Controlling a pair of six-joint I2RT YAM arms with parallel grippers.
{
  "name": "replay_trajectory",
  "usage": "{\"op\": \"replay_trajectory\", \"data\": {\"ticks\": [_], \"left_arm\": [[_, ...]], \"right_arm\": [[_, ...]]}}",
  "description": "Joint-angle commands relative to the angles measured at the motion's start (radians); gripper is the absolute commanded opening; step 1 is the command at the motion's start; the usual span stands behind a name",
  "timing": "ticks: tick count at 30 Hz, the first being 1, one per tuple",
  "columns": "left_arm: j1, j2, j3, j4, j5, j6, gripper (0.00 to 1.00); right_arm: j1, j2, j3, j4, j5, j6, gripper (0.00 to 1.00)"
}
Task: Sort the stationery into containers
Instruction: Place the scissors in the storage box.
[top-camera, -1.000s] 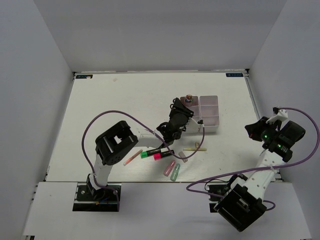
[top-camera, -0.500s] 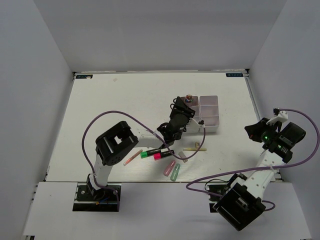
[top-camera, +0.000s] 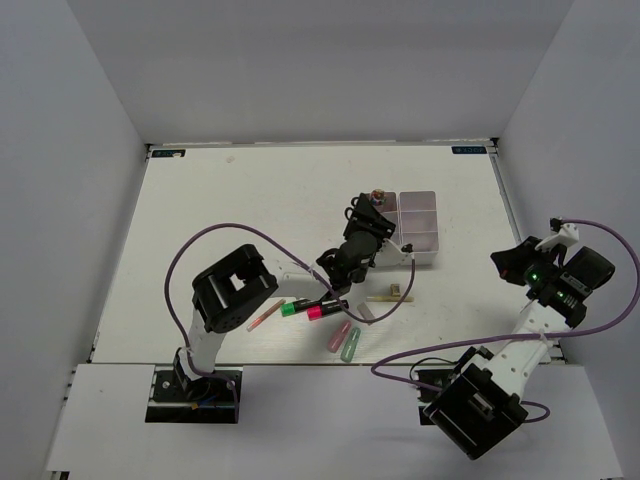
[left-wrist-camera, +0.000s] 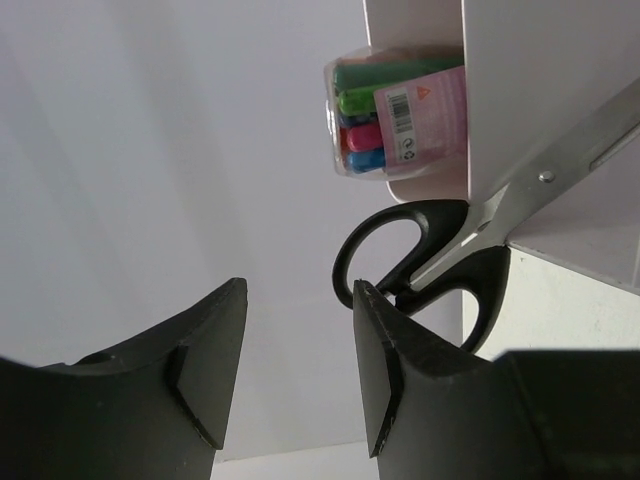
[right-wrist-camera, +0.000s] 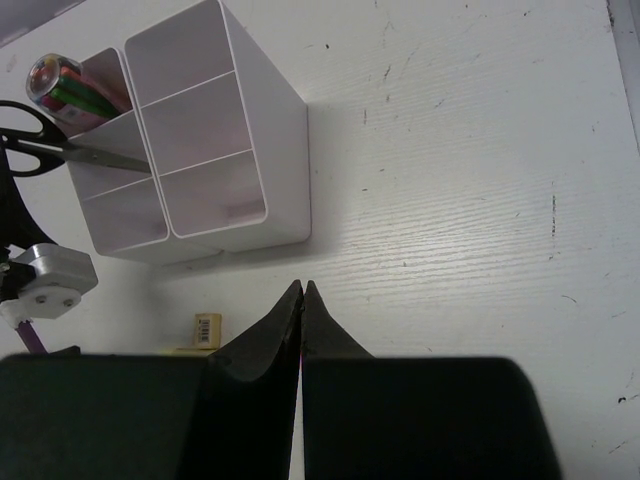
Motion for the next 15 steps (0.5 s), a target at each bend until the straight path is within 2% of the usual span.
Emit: {"op": "replay_trajectory", "data": {"ticks": [1,15], "left_arm": [[-0.009,-0.047,0.0,0.035,0.008,0.01,0.58],[-0.05,-0.062,-0.02,0.117,-0.003,0.063,0.62]], "right_arm": [[-0.012,-0.014,-0.006,0.007,-0.034,0.009,0.0],[-0.034,-0.02,-0.009,0.006,-0.056,0.012,0.0]]}}
